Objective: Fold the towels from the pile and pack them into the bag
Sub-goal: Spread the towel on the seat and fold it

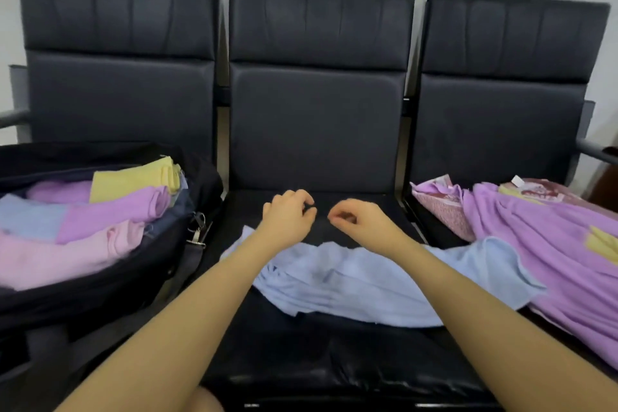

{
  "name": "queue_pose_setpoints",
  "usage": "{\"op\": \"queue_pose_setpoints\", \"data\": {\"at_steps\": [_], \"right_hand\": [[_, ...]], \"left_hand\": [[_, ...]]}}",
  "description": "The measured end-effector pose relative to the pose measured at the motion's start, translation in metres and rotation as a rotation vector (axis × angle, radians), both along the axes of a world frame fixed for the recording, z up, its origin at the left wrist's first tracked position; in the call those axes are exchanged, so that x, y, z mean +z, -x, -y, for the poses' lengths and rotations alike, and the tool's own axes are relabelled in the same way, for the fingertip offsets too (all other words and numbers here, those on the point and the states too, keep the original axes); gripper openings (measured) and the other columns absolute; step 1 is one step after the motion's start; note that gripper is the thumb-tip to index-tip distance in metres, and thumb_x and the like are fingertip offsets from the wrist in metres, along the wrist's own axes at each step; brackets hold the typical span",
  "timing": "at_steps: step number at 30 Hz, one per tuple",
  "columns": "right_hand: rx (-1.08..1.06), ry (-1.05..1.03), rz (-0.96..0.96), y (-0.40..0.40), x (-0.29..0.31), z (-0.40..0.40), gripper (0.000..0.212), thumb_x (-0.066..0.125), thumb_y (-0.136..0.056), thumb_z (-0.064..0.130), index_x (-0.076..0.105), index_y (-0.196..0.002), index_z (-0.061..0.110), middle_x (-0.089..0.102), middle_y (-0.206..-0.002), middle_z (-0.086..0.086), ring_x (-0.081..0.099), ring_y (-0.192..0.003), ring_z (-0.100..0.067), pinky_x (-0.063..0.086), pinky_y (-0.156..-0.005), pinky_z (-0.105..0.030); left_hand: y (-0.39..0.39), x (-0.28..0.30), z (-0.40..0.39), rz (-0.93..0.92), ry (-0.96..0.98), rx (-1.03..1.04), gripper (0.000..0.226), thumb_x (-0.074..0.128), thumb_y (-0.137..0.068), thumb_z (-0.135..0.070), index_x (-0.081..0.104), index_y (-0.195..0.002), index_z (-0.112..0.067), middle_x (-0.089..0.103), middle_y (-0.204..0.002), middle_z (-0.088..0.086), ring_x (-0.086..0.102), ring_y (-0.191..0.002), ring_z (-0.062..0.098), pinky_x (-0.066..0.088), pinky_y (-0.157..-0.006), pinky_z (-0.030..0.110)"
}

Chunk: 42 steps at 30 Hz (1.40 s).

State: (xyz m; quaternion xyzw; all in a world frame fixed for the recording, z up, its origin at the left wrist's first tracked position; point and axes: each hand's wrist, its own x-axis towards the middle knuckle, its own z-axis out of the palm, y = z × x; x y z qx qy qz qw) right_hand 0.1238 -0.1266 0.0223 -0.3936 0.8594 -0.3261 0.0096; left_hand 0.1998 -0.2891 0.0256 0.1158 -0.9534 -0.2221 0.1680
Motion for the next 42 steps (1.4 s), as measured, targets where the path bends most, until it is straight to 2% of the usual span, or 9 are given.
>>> {"op": "queue_pose_setpoints", "data": {"at_steps": [4, 11, 18, 20, 23, 28, 35, 38, 42], "right_hand": [[0.005, -0.447, -0.086, 0.013, -0.042, -0.056, 0.033, 0.051, -0.097, 0.033, 0.058, -0.128, 0.024, 0.058, -0.132, 0.007, 0.052, -0.122, -0.013, 0.037, -0.104, -0.030], [-0.008, -0.852, 0.028, 0.013, -0.096, -0.093, 0.057, 0.022, -0.103, 0.048, 0.005, -0.154, 0.029, -0.005, -0.161, 0.008, -0.006, -0.148, -0.015, -0.004, -0.118, -0.034], [0.058, -0.737, 0.297, -0.017, -0.103, -0.027, 0.057, 0.018, -0.102, 0.050, 0.015, -0.153, 0.025, 0.006, -0.161, 0.003, 0.001, -0.148, -0.023, 0.005, -0.117, -0.041], [0.034, -0.726, 0.090, -0.015, -0.100, -0.016, 0.038, 0.026, -0.102, 0.041, 0.051, -0.124, 0.023, 0.048, -0.136, 0.005, 0.039, -0.131, -0.025, 0.028, -0.103, -0.043], [-0.084, -0.538, -0.178, -0.003, -0.095, -0.010, 0.024, 0.038, -0.098, 0.032, 0.054, -0.082, 0.023, 0.054, -0.086, 0.007, 0.053, -0.090, -0.018, 0.027, -0.080, -0.031], [-0.120, -0.324, -0.077, 0.012, -0.103, 0.003, 0.027, 0.050, -0.096, 0.036, 0.063, -0.114, 0.023, 0.059, -0.107, 0.004, 0.057, -0.099, -0.017, 0.032, -0.088, -0.030], [-0.095, -0.265, -0.028, 0.017, -0.107, 0.053, 0.051, 0.046, -0.096, 0.045, 0.032, -0.144, 0.040, 0.037, -0.139, 0.009, 0.038, -0.120, -0.019, 0.023, -0.098, -0.032], [-0.049, -0.385, -0.080, 0.017, -0.115, 0.061, 0.035, 0.045, -0.095, 0.052, 0.048, -0.128, 0.042, 0.036, -0.134, 0.012, 0.035, -0.116, -0.018, 0.019, -0.092, -0.030], [-0.078, -0.217, -0.065, 0.018, -0.119, 0.059, 0.011, 0.054, -0.094, 0.041, 0.059, -0.092, 0.032, 0.047, -0.110, 0.014, 0.036, -0.106, -0.014, 0.011, -0.081, -0.026]], "left_hand": [[-0.009, -0.034, -0.046, 0.239, 0.224, -0.205, 0.037, 0.038, -0.099, -0.034, 0.048, -0.134, -0.025, 0.047, -0.136, 0.002, 0.041, -0.123, 0.026, 0.027, -0.101, 0.039], [-0.017, -0.084, -0.064, 0.711, 0.594, -0.439, 0.046, 0.017, -0.105, -0.034, 0.022, -0.150, -0.026, 0.009, -0.160, 0.005, 0.003, -0.147, 0.027, 0.002, -0.114, 0.051], [-0.013, -0.088, -0.015, 0.720, 0.856, -0.237, 0.057, 0.012, -0.103, -0.045, 0.004, -0.153, -0.018, 0.000, -0.161, 0.002, -0.009, -0.147, 0.026, -0.013, -0.113, 0.051], [-0.016, -0.090, -0.001, 0.695, 0.812, -0.218, 0.056, 0.016, -0.103, -0.045, 0.013, -0.153, -0.020, 0.005, -0.161, 0.000, -0.008, -0.147, 0.026, -0.014, -0.113, 0.051], [-0.022, -0.089, 0.010, 0.527, 0.633, -0.217, 0.044, 0.032, -0.101, -0.041, 0.046, -0.138, -0.022, 0.030, -0.153, -0.004, 0.007, -0.146, 0.021, -0.007, -0.115, 0.047], [-0.031, -0.088, 0.005, 0.255, 0.468, -0.193, 0.031, 0.039, -0.099, -0.037, 0.065, -0.109, -0.022, 0.058, -0.116, -0.008, 0.042, -0.115, 0.015, 0.016, -0.092, 0.033], [-0.038, -0.111, 0.005, 0.291, 0.449, -0.113, 0.036, 0.034, -0.100, -0.038, 0.065, -0.099, -0.021, 0.057, -0.100, -0.006, 0.043, -0.100, 0.017, 0.007, -0.069, 0.033], [-0.037, -0.114, 0.003, 0.268, 0.437, -0.122, 0.036, 0.037, -0.099, -0.042, 0.064, -0.099, -0.019, 0.055, -0.100, -0.004, 0.042, -0.101, 0.017, 0.012, -0.074, 0.032], [-0.042, -0.117, 0.006, 0.270, 0.434, -0.126, 0.029, 0.043, -0.098, -0.038, 0.063, -0.101, -0.017, 0.055, -0.104, -0.003, 0.043, -0.105, 0.017, 0.015, -0.082, 0.032]]}}
